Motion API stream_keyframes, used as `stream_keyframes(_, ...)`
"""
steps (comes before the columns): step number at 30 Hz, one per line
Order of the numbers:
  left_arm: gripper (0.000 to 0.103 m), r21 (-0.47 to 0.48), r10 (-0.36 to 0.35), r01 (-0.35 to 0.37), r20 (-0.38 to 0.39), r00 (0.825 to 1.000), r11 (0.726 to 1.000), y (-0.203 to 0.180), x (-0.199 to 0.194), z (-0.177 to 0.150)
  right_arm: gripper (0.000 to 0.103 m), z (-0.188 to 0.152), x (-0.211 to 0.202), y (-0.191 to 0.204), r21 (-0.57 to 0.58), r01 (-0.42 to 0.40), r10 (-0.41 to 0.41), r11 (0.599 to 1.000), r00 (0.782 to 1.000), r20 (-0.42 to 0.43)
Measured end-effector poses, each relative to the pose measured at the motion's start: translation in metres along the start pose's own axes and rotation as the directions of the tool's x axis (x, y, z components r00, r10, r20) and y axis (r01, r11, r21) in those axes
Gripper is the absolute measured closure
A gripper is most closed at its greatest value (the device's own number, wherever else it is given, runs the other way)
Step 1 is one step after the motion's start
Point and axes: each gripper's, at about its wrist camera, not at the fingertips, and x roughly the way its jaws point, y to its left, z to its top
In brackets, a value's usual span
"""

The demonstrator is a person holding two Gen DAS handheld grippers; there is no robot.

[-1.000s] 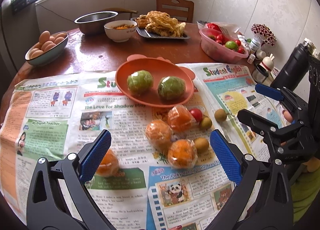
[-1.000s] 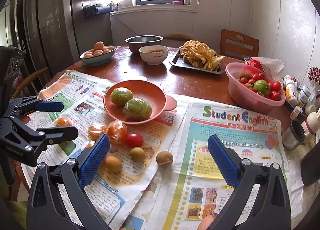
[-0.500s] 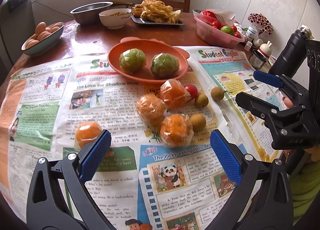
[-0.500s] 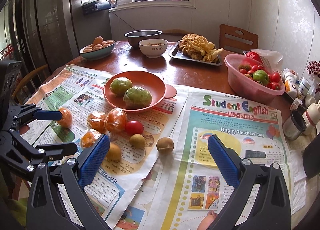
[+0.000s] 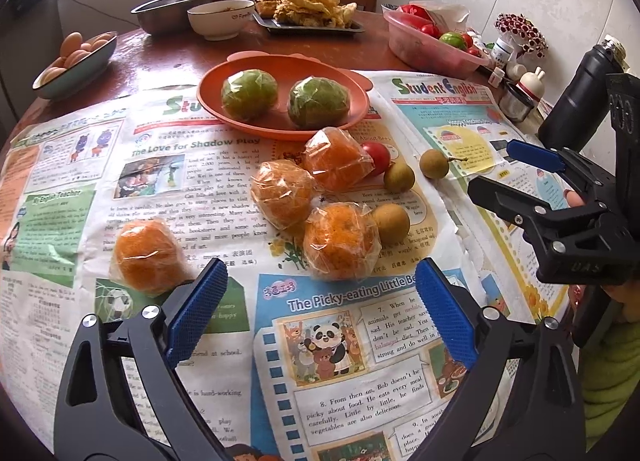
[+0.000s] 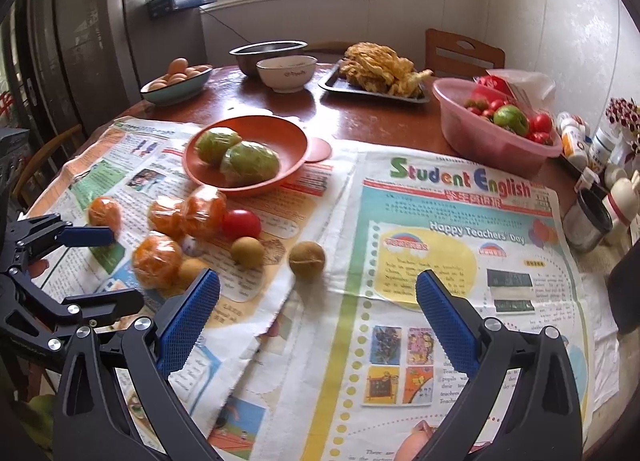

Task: Organize fruits
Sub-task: 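Withdraw both open tools from the plate back toward the remaining fruits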

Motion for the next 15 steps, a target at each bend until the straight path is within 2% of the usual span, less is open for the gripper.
stream_keyframes(6,0.029,-0.002,-0.013,0.013,-0.007,1.000,1.000,-0.001,0.005,0.001,0.008,-0.002,0.011,-0.003,-0.011,0.004,-0.005,1.000,1.000,-0.021)
stream_keyframes(11,0.036,-0.001,-0.015,0.015,-0.011,1.000,1.000,-0.001,0.008,0.002,0.017,-0.002,0.019,-0.003,-0.013,0.004,-0.004,1.000,0.999,-0.041)
stream_keyframes(15,0.041,0.000,-0.022,0.022,-0.013,1.000,1.000,-0.002,0.011,0.003,0.030,-0.001,0.026,-0.003,-0.017,-0.015,0.014,1.000,0.998,-0.057)
